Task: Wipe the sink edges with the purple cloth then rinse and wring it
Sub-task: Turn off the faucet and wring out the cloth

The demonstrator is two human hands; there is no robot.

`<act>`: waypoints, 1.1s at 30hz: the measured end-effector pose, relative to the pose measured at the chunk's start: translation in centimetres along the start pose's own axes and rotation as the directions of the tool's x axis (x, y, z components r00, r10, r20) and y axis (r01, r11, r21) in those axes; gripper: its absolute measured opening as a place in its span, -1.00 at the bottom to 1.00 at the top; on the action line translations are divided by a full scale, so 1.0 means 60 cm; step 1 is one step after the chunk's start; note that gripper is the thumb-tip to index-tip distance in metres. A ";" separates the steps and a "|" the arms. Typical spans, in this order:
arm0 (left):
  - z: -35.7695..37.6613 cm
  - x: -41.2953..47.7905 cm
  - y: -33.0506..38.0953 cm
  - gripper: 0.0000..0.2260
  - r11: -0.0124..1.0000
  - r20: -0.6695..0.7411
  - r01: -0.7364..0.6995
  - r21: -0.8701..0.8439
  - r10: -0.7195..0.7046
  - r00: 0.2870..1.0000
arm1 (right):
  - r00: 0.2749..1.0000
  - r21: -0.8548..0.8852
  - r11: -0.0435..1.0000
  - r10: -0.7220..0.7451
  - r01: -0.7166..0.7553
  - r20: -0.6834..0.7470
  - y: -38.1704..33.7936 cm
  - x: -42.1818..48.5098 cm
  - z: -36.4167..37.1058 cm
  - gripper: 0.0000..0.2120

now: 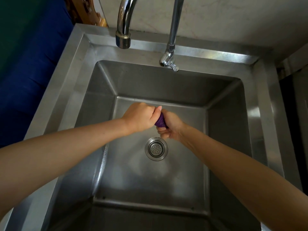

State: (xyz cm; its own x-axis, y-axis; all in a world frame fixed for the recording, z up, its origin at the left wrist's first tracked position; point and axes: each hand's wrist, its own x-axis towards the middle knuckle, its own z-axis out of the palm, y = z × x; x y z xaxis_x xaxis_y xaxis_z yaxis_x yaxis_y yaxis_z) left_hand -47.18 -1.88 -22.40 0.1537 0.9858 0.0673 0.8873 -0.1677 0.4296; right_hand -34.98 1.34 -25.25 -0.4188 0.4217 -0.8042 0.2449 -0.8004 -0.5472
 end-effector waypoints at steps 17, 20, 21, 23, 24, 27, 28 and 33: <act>0.051 -0.005 0.026 -0.56 0.308 0.305 0.638 -0.706 -0.681 0.666 | 0.813 -0.563 0.768 -0.519 0.306 -0.265 -0.001 0.003 -0.026 -0.57; 0.051 -0.004 0.050 -0.57 0.391 0.177 0.567 -0.725 -0.690 0.702 | 0.850 -0.565 0.790 -0.450 0.237 -0.273 -0.011 -0.009 -0.032 -0.50; 0.052 -0.004 0.054 -0.56 0.403 0.140 0.546 -0.735 -0.697 0.704 | 0.857 -0.567 0.791 -0.441 0.231 -0.266 -0.013 -0.014 -0.034 -0.49; 0.052 -0.001 0.061 -0.55 0.407 0.096 0.520 -0.751 -0.712 0.696 | 0.848 -0.560 0.788 -0.461 0.256 -0.260 -0.017 -0.024 -0.035 -0.50; 0.051 0.002 0.065 -0.55 0.399 0.084 0.515 -0.759 -0.723 0.685 | 0.831 -0.561 0.782 -0.485 0.272 -0.273 -0.019 -0.027 -0.036 -0.50; 0.048 0.012 0.079 -0.55 0.364 0.056 0.491 -0.792 -0.757 0.651 | 0.767 -0.537 0.783 -0.543 0.314 -0.343 -0.021 -0.043 -0.039 -0.51; 0.047 0.015 0.087 -0.55 0.363 0.046 0.483 -0.797 -0.761 0.648 | 0.750 -0.509 0.796 -0.547 0.328 -0.371 -0.019 -0.048 -0.042 -0.51; 0.024 0.026 0.126 -0.57 0.344 0.111 0.462 -0.818 -0.693 0.713 | 0.769 -0.181 0.871 -0.489 0.456 -0.412 -0.012 -0.093 -0.061 -0.58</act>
State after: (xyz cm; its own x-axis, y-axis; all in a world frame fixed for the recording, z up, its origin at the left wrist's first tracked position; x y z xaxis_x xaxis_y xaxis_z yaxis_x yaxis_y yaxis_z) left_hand -39.63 -1.62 -20.35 -0.4566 0.8179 -0.3500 0.0203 0.4029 0.9150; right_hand -29.64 1.15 -21.22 -0.0811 0.8910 -0.4466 0.1806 -0.4275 -0.8858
